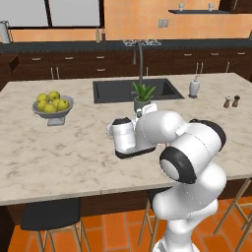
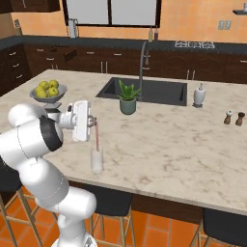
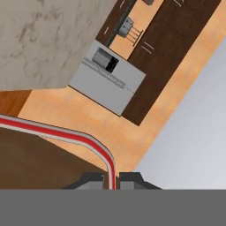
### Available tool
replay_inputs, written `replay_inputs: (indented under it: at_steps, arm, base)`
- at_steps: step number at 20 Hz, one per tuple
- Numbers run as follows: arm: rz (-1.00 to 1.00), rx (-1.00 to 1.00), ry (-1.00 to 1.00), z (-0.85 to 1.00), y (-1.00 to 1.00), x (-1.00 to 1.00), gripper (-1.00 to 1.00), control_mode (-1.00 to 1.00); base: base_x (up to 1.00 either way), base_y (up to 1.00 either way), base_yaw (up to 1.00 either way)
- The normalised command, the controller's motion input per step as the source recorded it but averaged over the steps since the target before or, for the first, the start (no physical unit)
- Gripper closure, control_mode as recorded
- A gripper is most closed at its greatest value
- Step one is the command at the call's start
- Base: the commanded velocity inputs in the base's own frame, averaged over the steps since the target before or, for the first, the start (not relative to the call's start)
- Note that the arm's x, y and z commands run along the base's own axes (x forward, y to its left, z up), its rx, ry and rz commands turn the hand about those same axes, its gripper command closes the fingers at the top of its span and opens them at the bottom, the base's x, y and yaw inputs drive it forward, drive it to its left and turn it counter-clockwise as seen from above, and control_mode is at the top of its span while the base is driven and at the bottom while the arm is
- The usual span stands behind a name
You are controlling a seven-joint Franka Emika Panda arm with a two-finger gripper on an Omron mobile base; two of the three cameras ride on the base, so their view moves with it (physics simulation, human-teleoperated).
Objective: Take a straw from the drawer in front and place it inside the glass cup on the dining counter.
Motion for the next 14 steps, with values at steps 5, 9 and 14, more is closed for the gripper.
replay_inputs:
  at_steps: [5,9,14]
  arm:
    - [0.00,0.00,0.00,-0.08,0.00,-0.14,1.00,-1.00]
    - [0.00,0.00,0.00,-0.08,0.00,-0.46,1.00,-1.00]
    - [0.00,0.00,0.00,-0.13,-0.03,-0.08,1.00,-1.00]
  base:
    - [0.00,0.00,0.00]
    - [0.00,0.00,0.00]
    - [0.00,0.00,0.00]
